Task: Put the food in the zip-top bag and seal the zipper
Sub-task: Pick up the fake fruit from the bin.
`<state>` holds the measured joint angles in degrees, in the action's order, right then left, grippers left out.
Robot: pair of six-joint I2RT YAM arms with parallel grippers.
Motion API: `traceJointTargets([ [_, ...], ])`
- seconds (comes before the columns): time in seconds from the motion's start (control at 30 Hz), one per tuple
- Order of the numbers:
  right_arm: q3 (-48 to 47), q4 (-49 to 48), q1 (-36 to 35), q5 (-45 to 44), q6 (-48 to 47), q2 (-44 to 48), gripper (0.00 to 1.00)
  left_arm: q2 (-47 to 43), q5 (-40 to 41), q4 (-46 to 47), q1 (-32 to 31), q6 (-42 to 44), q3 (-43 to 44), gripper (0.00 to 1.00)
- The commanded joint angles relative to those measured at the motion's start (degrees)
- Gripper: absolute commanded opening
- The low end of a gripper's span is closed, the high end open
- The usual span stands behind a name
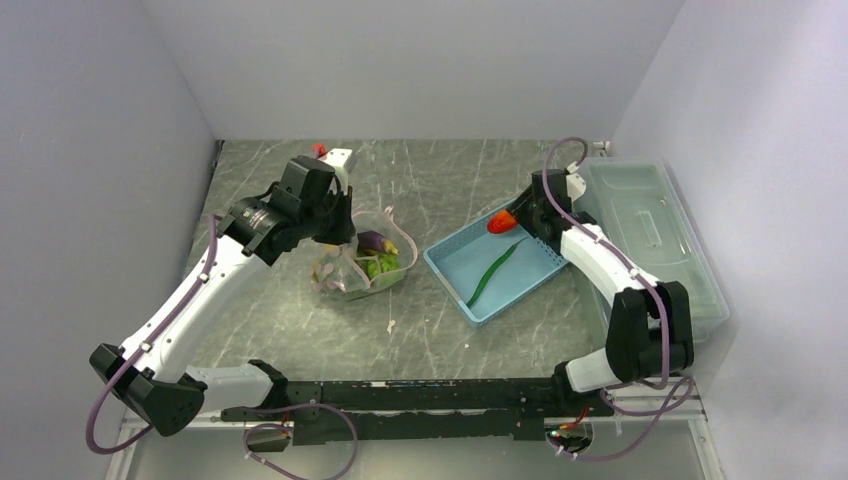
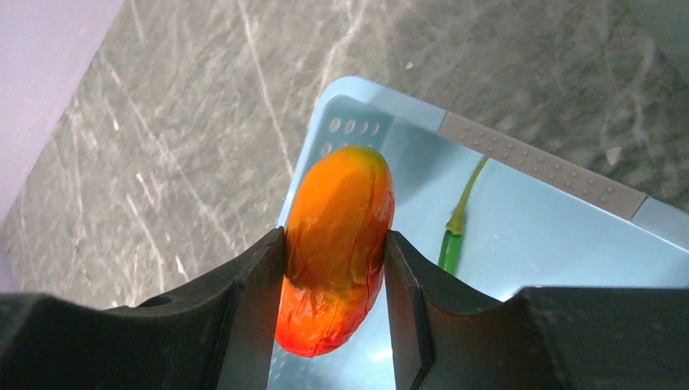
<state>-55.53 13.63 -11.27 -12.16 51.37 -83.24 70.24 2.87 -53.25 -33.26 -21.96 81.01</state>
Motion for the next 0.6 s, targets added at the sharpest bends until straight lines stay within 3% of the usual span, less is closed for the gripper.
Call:
traceJointTargets([
  [0.0,-1.0,0.66,0.22,6.27,-3.75,3.05,0.05,-0.54,-0.06,0.09,-0.22,0.24,2.71,0.0],
  [0.07,-0.8,-0.15,0.22,9.21,-4.81,4.57,0.0,-0.45,0.0,0.17,-0.23,0.33,2.75,0.0],
  [0.37,-2.39,-3.77,-1.46,21.02,-11.14,11.5,0.0,-0.64,0.58,0.29,-0.23,0.33,2.62,0.0],
  [0.57,-5.53,-5.49,-8.48,18.77,-16.3,15.35,0.0,-0.58,0.29,0.36,-0.16,0.16,2.65,0.0],
])
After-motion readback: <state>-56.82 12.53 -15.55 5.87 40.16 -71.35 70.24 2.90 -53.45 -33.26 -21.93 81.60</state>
